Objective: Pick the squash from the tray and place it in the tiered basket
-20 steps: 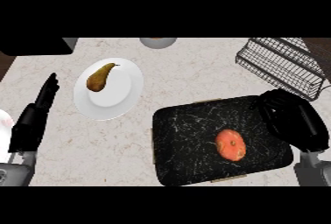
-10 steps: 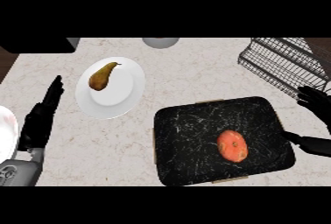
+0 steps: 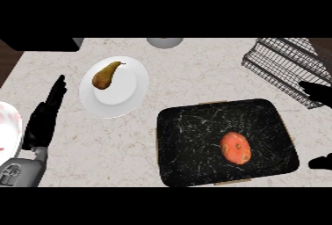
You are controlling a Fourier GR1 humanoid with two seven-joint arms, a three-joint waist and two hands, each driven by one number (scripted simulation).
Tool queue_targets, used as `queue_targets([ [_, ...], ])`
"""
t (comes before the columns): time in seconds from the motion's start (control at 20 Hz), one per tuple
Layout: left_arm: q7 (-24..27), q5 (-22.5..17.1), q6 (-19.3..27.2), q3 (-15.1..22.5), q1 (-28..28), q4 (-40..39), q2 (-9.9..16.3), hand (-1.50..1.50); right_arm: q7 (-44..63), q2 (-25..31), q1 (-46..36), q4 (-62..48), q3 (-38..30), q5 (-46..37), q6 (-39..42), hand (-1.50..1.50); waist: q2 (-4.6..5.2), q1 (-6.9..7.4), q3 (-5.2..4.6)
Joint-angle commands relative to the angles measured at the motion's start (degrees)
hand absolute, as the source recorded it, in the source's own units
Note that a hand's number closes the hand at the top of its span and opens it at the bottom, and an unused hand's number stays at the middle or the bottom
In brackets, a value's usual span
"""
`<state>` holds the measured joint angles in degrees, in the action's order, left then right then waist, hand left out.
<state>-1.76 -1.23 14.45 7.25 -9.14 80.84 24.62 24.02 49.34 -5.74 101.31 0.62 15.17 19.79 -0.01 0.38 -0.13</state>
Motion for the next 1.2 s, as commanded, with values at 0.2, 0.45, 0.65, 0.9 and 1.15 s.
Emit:
queue_targets([
  [0.2, -1.41, 1.90, -1.08, -0.31, 3.03, 5.15, -0.44, 0.00, 18.86, -2.76, -12.25, 1.29, 6.42, -1.09, 2.69, -1.50, -0.01, 0.46, 0.10],
  [0.45, 0.90, 0.68, -3.00, -2.87, -1.69, -2.57, -1.90, 0.00, 29.72, -9.75, -18.33, -0.40, 13.86, -3.52, 1.15, -1.50, 0.14, 0.42, 0.06],
  [0.65, -3.58, 3.28, -1.98, -2.02, -1.77, 1.64, -2.68, 0.00, 31.13, -11.84, -20.28, -4.94, 13.98, -4.95, 5.29, -1.50, 0.06, 0.27, 0.11],
  [0.9, -3.37, 3.59, -3.61, -3.89, -0.28, 4.07, -0.91, 0.00, 36.42, -12.63, -15.68, 2.62, 17.20, -6.60, 5.29, -1.50, -0.12, -0.25, 0.10],
  [1.15, -4.01, 5.61, -3.62, -3.50, 2.29, 5.83, -3.90, 0.00, 32.16, -14.83, -12.03, 1.35, 16.11, -12.11, 6.50, -1.50, -0.04, -0.23, 0.13],
])
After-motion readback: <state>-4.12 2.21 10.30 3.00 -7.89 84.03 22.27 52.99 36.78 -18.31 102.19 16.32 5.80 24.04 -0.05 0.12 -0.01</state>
